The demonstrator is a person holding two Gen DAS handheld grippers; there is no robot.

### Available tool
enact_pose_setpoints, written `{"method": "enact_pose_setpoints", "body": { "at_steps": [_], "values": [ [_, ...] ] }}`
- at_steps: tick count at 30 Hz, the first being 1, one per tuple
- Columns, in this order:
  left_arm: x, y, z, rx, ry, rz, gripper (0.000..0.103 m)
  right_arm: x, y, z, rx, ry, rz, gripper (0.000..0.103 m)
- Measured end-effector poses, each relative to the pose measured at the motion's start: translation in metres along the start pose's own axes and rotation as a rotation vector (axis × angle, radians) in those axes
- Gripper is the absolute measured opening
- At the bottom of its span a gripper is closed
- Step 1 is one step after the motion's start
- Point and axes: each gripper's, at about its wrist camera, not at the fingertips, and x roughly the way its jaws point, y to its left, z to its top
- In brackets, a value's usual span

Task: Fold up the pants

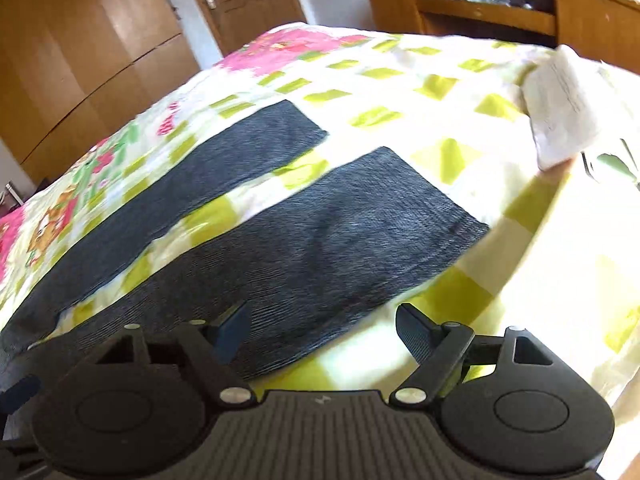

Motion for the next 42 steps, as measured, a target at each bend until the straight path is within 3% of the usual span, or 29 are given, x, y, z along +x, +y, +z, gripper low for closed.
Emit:
{"method": "enact_pose_setpoints", "body": {
  "at_steps": [3, 7, 10, 12, 13, 20, 25, 30, 34, 39, 42],
  "values": [
    [0.019, -0.016, 0.002, 0.026, 0.021, -0.033, 0.103, 0.019, -0.032, 0.009, 0.13, 0.059, 0.03, 0.077],
    [0.034, -0.03, 0.002, 0.033, 0.057, -0.074, 0.103, 0.026, -0.046, 0.017, 0.212, 0.05, 0.057, 0.07],
    [0.037, -0.04, 0.002, 0.05, 0.072, -0.093, 0.103, 0.029, -0.055, 0.022, 0.285, 0.043, 0.07, 0.05],
    [0.038, -0.046, 0.002, 0.066, 0.077, -0.099, 0.103, 0.033, -0.065, 0.025, 0.344, 0.054, 0.091, 0.027],
    [0.037, -0.049, 0.002, 0.076, 0.077, -0.099, 0.103, 0.034, -0.069, 0.027, 0.37, 0.059, 0.109, 0.025],
    [0.033, -0.064, -0.004, 0.15, 0.059, -0.112, 0.103, 0.028, -0.064, 0.026, 0.362, 0.012, 0.179, 0.027],
    [0.026, -0.073, -0.008, 0.203, 0.052, -0.109, 0.103, 0.043, -0.066, 0.025, 0.384, 0.005, 0.148, 0.021],
    [0.014, -0.065, -0.013, 0.147, 0.061, -0.143, 0.103, 0.023, -0.074, 0.034, 0.336, -0.054, 0.098, 0.02],
    [-0.005, -0.059, -0.018, 0.143, 0.024, -0.152, 0.103, 0.022, -0.06, 0.039, 0.236, -0.01, 0.003, 0.025],
    [-0.037, -0.017, -0.027, 0.108, -0.024, -0.129, 0.103, -0.028, -0.026, 0.021, 0.069, -0.112, -0.132, 0.03],
    [-0.057, 0.024, -0.036, 0.075, -0.045, -0.07, 0.103, -0.055, 0.022, -0.001, -0.103, -0.153, -0.105, 0.03]
  ]
}}
